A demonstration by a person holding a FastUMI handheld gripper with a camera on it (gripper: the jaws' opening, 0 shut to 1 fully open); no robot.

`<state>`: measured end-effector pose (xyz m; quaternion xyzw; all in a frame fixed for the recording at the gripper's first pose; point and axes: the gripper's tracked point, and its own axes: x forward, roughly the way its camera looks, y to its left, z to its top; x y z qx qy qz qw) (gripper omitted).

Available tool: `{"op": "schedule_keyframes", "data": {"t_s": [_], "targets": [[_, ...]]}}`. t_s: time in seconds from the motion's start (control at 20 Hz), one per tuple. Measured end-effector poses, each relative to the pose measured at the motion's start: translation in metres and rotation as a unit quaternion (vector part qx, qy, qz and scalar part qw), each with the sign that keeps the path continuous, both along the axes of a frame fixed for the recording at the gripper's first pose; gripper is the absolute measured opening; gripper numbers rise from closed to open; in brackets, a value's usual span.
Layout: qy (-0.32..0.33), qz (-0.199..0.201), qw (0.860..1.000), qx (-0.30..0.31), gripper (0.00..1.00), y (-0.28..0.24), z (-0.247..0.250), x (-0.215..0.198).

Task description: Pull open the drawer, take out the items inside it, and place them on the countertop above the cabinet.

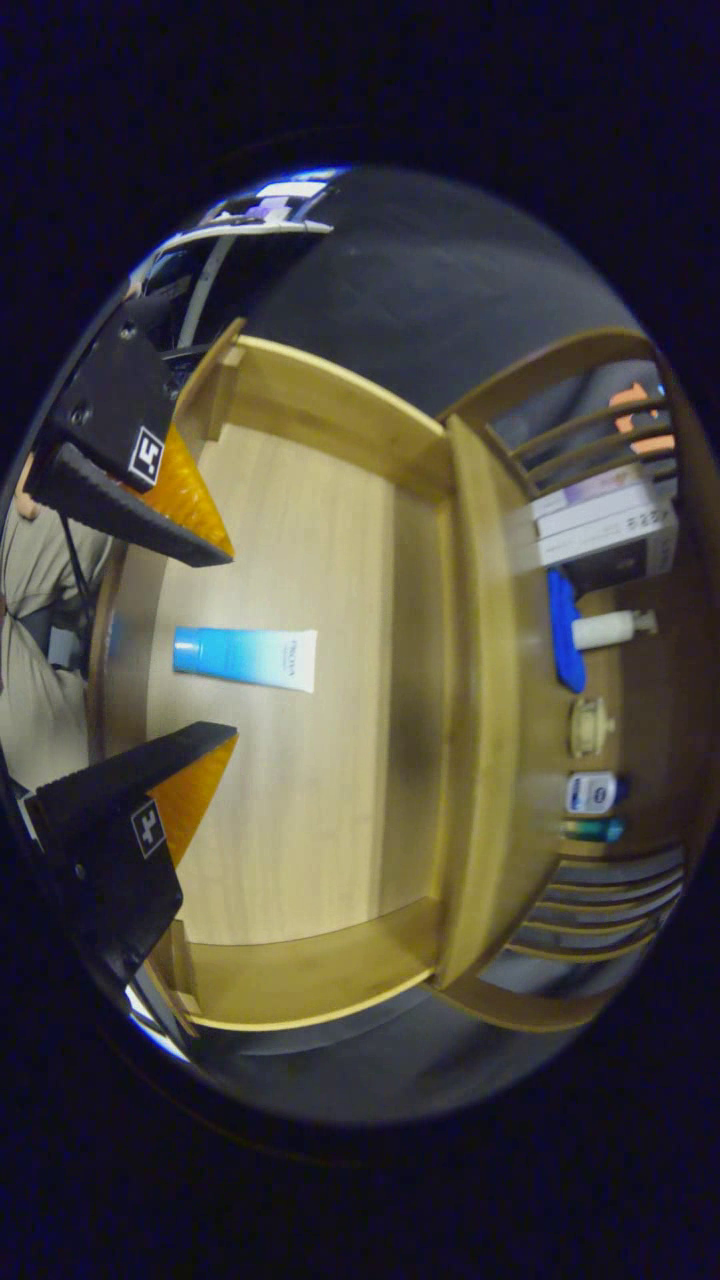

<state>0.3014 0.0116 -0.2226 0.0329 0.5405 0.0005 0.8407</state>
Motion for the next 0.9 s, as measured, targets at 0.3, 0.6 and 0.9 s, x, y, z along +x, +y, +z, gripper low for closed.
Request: {"op": "schedule_keyframes", "data": {"t_s": [0.3, 0.6, 0.9], "targets": [[0.083, -0.026, 0.996, 0.013, 0.94, 0.004, -0.031, 0.014], [0.14, -0.033, 0.99, -0.004, 0.77, 0.007, -0.06, 0.011], [0.141, -0.029, 0.989, -0.044, 0.59, 0.006, -0.074, 0.008]]}}
